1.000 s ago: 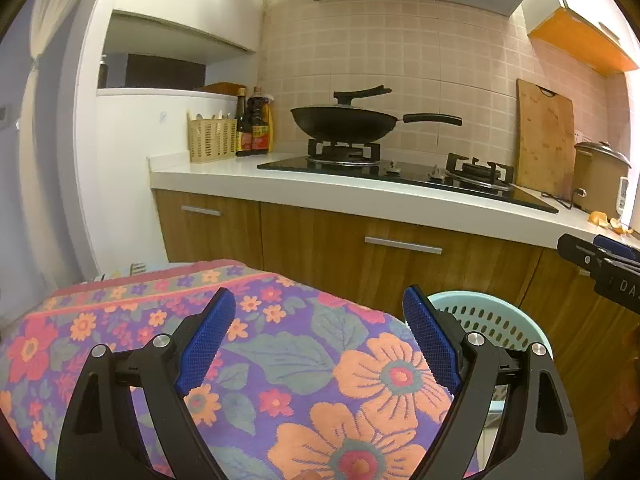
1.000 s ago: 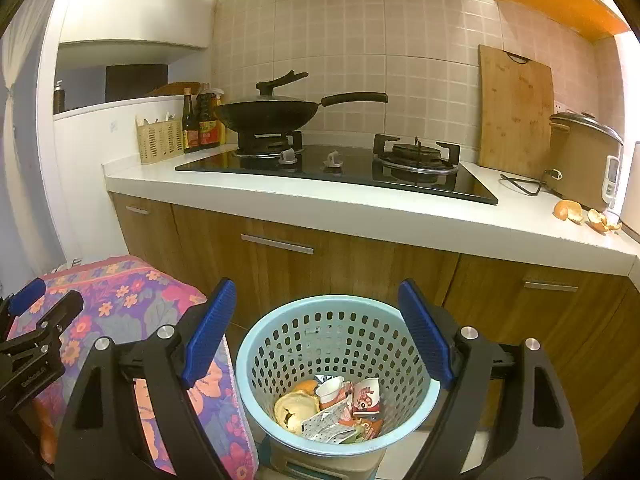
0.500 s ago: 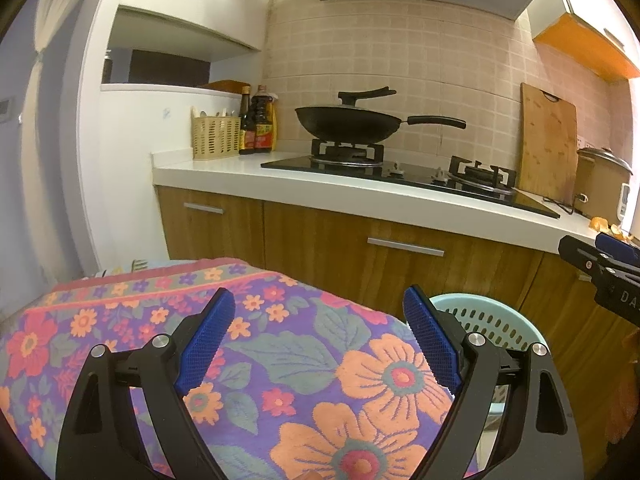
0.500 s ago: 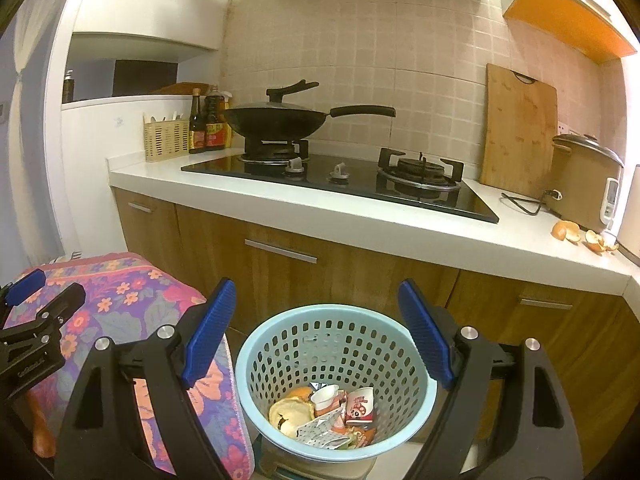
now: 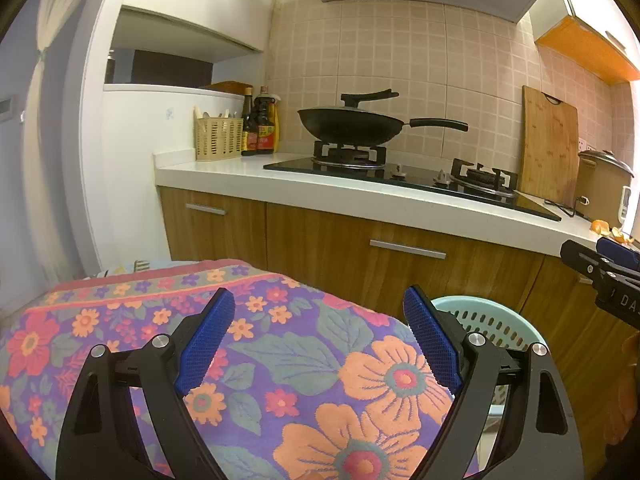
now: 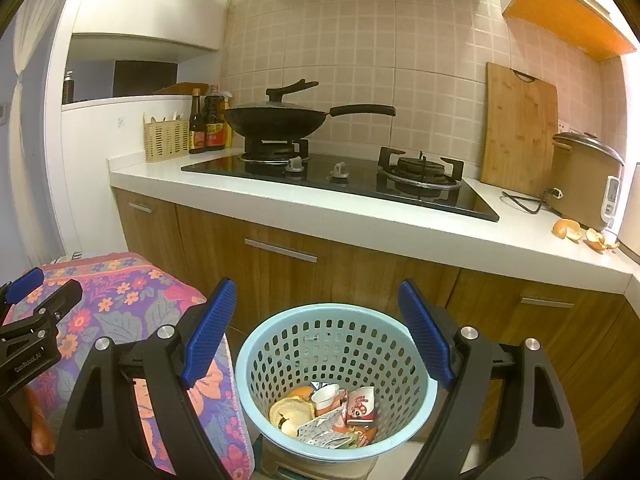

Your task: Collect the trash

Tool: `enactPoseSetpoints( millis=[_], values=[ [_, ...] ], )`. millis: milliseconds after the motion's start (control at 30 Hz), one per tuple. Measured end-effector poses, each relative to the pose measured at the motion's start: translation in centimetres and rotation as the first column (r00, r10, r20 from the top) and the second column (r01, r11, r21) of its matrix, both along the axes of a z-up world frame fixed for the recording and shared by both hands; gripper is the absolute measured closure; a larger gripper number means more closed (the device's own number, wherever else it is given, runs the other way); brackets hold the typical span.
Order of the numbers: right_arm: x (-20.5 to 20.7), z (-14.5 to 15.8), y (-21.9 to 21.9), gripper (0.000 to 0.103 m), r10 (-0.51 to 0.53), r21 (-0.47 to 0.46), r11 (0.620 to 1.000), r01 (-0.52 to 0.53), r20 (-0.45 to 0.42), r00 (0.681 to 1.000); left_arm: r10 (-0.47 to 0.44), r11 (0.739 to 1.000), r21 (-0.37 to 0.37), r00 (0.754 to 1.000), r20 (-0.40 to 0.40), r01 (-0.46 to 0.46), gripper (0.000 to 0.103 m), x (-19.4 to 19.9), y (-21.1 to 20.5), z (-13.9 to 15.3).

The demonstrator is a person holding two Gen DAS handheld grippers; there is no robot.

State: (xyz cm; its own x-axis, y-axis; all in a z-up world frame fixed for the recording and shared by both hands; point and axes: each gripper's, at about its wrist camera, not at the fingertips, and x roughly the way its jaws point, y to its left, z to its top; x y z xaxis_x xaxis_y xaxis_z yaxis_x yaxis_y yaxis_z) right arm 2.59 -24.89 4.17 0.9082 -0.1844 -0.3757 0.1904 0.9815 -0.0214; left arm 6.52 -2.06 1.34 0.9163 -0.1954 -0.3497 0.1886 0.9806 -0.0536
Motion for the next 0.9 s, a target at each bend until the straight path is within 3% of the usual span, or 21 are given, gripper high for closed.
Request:
enactPoseSetpoints(
  millis=[900],
  values=[
    [0.05,-0.21,-0.17,0.024,0.007,0.008,1.000,-0.007,-0.009,1.000,0.027,1.000,-0.001,1.000,0.002,-0.027,0.014,-0.03,0.35,0.20]
  ],
)
